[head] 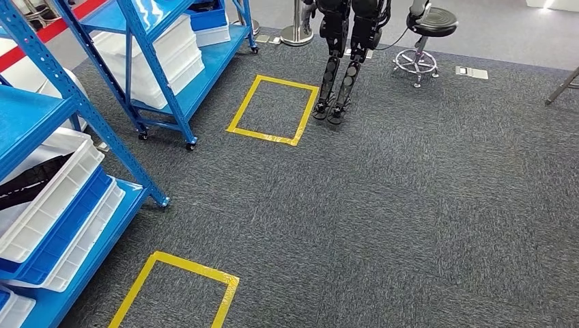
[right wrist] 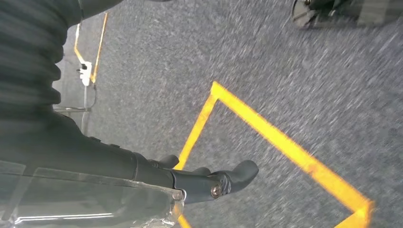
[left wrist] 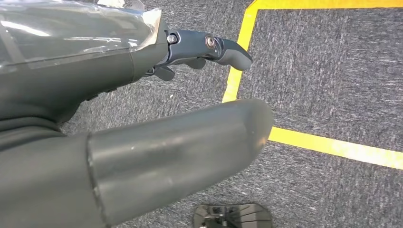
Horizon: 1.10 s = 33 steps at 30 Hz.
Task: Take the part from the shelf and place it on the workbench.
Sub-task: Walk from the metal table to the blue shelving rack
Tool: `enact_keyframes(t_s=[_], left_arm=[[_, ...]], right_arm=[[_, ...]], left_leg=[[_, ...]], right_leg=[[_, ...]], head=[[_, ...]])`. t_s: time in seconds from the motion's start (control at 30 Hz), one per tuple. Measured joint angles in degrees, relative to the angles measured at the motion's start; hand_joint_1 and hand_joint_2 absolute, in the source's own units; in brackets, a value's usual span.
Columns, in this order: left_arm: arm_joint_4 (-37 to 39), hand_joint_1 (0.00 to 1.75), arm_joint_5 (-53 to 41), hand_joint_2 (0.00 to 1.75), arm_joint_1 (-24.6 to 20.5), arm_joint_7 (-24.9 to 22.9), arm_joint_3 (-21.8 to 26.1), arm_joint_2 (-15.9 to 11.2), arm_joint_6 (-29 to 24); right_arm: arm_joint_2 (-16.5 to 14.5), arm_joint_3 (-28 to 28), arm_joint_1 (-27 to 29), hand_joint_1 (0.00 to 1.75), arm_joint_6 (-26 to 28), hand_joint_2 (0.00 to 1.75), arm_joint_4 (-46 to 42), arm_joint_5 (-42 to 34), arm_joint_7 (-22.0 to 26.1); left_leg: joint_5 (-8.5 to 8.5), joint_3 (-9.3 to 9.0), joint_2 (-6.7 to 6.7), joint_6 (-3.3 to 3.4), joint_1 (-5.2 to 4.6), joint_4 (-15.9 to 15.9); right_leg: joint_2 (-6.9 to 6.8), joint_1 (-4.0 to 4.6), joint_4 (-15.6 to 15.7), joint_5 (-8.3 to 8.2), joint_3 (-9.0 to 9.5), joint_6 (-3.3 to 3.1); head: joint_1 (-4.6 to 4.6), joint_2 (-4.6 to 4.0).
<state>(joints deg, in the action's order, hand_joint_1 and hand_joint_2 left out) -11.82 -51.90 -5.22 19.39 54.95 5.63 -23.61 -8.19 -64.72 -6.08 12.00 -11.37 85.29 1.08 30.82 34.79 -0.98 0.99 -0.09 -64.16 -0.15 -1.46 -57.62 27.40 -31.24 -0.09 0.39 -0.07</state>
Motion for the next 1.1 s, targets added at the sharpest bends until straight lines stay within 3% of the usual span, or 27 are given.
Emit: enact_keyframes(t_s=[0.07,0.1,0.13,0.17,0.27,0.33,0.43,0.5,0.57,0.6,0.63,0.67,0.73,0.77,0.83,0.9,0.97,1.03,1.1], left_arm=[[0.0,0.00,0.2,0.00,0.0,0.1,0.3,0.0,-0.1],[0.0,0.00,0.4,0.00,0.1,0.2,0.5,0.0,-0.1],[0.0,0.00,0.6,0.00,0.2,0.3,0.7,-0.1,-0.1],[0.0,0.00,0.8,0.00,0.2,0.5,0.8,-0.1,-0.2],[0.0,0.00,1.4,0.00,0.1,0.8,1.1,-0.4,-0.5],[0.0,0.00,1.6,0.00,0.1,0.9,1.4,-0.6,-0.7],[-0.1,0.00,1.6,0.00,0.0,0.9,1.9,-0.9,-1.0],[0.0,0.00,1.6,0.00,0.0,0.9,2.1,-0.9,-1.0],[0.0,0.00,1.6,0.00,-0.1,0.8,2.2,-0.7,-0.9],[0.0,0.00,1.7,0.00,-0.1,0.9,2.3,-0.6,-0.9],[0.0,0.00,1.9,0.00,-0.1,0.9,2.4,-0.5,-0.8],[0.0,0.00,2.1,0.00,-0.1,1.1,2.5,-0.3,-0.8],[0.0,0.00,2.8,0.00,0.0,1.5,2.8,0.0,-0.7],[-0.1,0.00,3.0,0.00,0.0,1.6,3.0,0.0,-0.7],[-0.1,0.00,3.3,0.00,0.0,1.8,3.4,0.0,-0.9],[-0.1,0.00,3.4,0.00,0.0,1.9,3.7,-0.1,-1.0],[-0.1,0.00,3.5,0.00,0.1,1.9,3.9,-0.2,-1.0],[-0.1,0.00,3.5,0.00,0.0,1.9,4.0,-0.2,-1.0],[-0.1,0.00,3.5,0.00,0.1,1.9,4.2,-0.2,-0.9]], right_arm=[[-0.6,0.0,0.0,0.00,0.1,1.75,0.0,-0.3,0.1],[-0.8,0.0,0.0,0.00,0.1,1.75,0.0,-0.4,0.1],[-1.0,0.0,0.0,0.00,0.1,1.75,0.0,-0.5,0.1],[-1.1,0.0,0.0,0.00,0.1,1.75,0.0,-0.5,0.1],[-1.4,0.0,-0.1,0.00,-0.1,1.75,0.0,-0.3,0.2],[-1.5,0.1,-0.3,0.00,-0.2,1.75,0.0,-0.2,0.4],[-1.7,0.1,-0.3,0.00,0.0,1.75,0.0,-0.5,0.8],[-1.6,0.1,-0.4,0.00,0.1,1.75,0.0,-1.0,1.1],[-1.2,0.0,-0.3,0.00,0.3,1.75,0.0,-1.7,1.2],[-1.1,0.0,-0.2,0.00,0.3,1.75,0.0,-1.9,1.1],[-0.9,0.0,-0.1,0.00,0.3,1.75,0.0,-2.0,0.9],[-0.8,-0.1,0.0,0.00,0.3,1.75,0.0,-2.1,0.7],[-0.6,-0.1,0.0,0.00,0.3,1.75,0.0,-1.9,0.5],[-0.6,-0.1,0.0,0.00,0.3,1.75,0.0,-1.8,0.5],[-0.5,-0.1,-0.1,0.00,0.3,1.75,0.0,-1.7,0.6],[-0.5,-0.1,-0.2,0.00,0.3,1.75,0.0,-1.7,0.7],[-0.5,-0.1,-0.2,0.00,0.3,1.75,0.0,-1.7,1.0],[-0.5,-0.1,-0.1,0.00,0.3,1.75,0.0,-1.6,1.3],[-0.5,-0.1,0.0,0.00,0.4,1.75,0.0,-1.6,1.5]], left_leg=[[3.42,4.08,0.54,-0.46,0.35,-7.9],[3.99,5.51,0.61,-0.54,0.47,-10.3],[3.49,5.99,0.67,-0.51,0.54,-10.8],[1.95,5.26,0.77,-0.37,0.57,-8.9],[-3.60,-0.60,2.10,0.52,0.27,3.0],[-4.18,-2.14,2.82,1.12,-0.25,6.3],[-4.76,-2.69,1.97,2.09,-0.38,7.6],[-5.53,-3.43,1.30,2.66,-0.13,8.8],[-5.66,-3.54,0.65,2.84,-0.20,9.0],[-5.64,-3.55,0.24,2.83,-0.24,9.0],[-5.61,-3.59,-0.17,2.79,-0.26,8.9],[-5.55,-3.64,-0.64,2.70,-0.24,8.8],[-5.20,-3.64,-1.55,2.22,-0.11,8.3],[-4.85,-3.52,-1.93,1.83,-0.17,7.8],[-4.23,-3.23,-2.38,1.16,-0.32,7.1],[-4.00,-3.10,-2.53,0.85,-0.21,6.8],[-2.93,-2.52,-1.75,0.42,0.06,5.3],[0.39,0.14,-0.26,-0.23,0.29,-0.4],[3.63,4.10,0.58,-0.63,0.51,-8.0]], right_leg=[[-0.57,0.30,0.0,0.13,-0.03,-0.29],[-0.87,0.42,0.0,0.19,-0.04,-0.35],[-1.16,0.53,0.0,0.24,-0.01,-0.41],[-1.43,0.62,0.0,0.30,0.08,-0.46],[-2.07,0.89,0.1,0.48,0.45,-0.53],[-2.46,0.93,0.2,0.58,0.53,-0.23],[-2.66,0.95,0.0,0.81,0.49,0.63],[-1.44,1.04,-4.1,2.72,-1.45,0.58],[-0.41,0.84,-11.7,5.85,-5.23,0.18],[-0.29,0.75,-14.9,6.85,-6.92,0.26],[-0.26,0.69,-16.1,6.93,-7.70,0.58],[-0.22,0.61,-15.0,6.05,-7.36,1.12],[0.27,0.24,-7.2,2.58,-3.84,2.26],[0.57,0.15,-3.4,1.14,-2.09,2.43],[0.92,0.21,-0.2,0.04,-0.41,1.77],[0.60,0.30,-0.3,-0.07,-0.28,0.84],[0.28,0.14,-0.2,-0.18,-0.24,0.26],[-0.14,0.20,-0.1,-0.16,-0.24,-0.18],[-0.72,0.46,-0.2,-0.05,-0.32,-0.39]], head=[[-0.07,0.00],[-0.07,0.00],[-0.08,0.00],[-0.08,0.00],[-0.06,0.00],[-0.05,0.00],[-0.06,0.00],[0.01,0.00],[0.07,0.00],[0.08,0.00],[0.08,0.00],[0.09,0.00],[0.10,0.00],[0.13,0.00],[0.15,0.00],[0.12,0.00],[-0.01,0.00],[-0.21,0.00],[-0.30,0.00]])
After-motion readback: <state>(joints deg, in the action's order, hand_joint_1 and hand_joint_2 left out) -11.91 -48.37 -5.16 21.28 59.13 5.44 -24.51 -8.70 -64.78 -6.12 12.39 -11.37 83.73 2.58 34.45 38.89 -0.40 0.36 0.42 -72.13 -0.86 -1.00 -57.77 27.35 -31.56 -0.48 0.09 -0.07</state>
